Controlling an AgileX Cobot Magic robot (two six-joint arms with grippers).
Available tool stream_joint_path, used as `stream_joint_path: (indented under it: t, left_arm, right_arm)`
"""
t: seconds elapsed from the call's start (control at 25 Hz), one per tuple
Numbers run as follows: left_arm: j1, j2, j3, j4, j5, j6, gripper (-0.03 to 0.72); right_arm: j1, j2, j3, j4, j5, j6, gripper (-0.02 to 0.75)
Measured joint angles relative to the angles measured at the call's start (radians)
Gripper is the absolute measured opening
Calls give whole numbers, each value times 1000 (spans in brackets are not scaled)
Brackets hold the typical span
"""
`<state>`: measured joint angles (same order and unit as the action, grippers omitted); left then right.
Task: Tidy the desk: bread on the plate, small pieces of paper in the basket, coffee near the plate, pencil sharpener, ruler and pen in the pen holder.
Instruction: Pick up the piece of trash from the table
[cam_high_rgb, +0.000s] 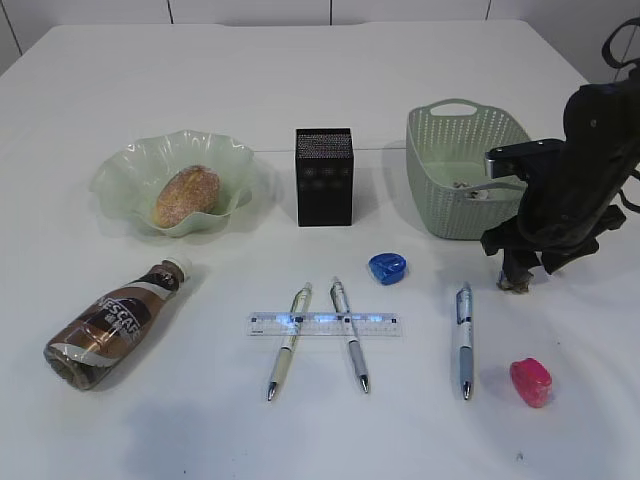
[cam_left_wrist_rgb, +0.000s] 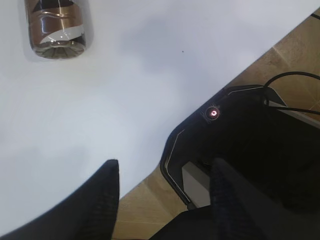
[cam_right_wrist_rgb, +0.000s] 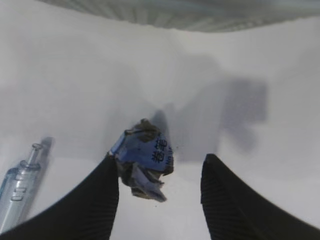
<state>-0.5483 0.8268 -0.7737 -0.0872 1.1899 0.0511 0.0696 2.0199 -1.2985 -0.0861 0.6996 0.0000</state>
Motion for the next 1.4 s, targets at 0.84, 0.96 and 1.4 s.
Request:
stream_joint_path:
  t: [0.84,0.96,1.4]
  left_arm:
    - [0,0,0,0,0,0,401]
    - [0,0,0,0,0,0,401]
    - [0,0,0,0,0,0,401]
  right_arm:
    - [0,36,0,39,-9,-12,314]
    - [0,39,0,40,-9,-13,251]
    - [0,20,-2,45,10,-15,17]
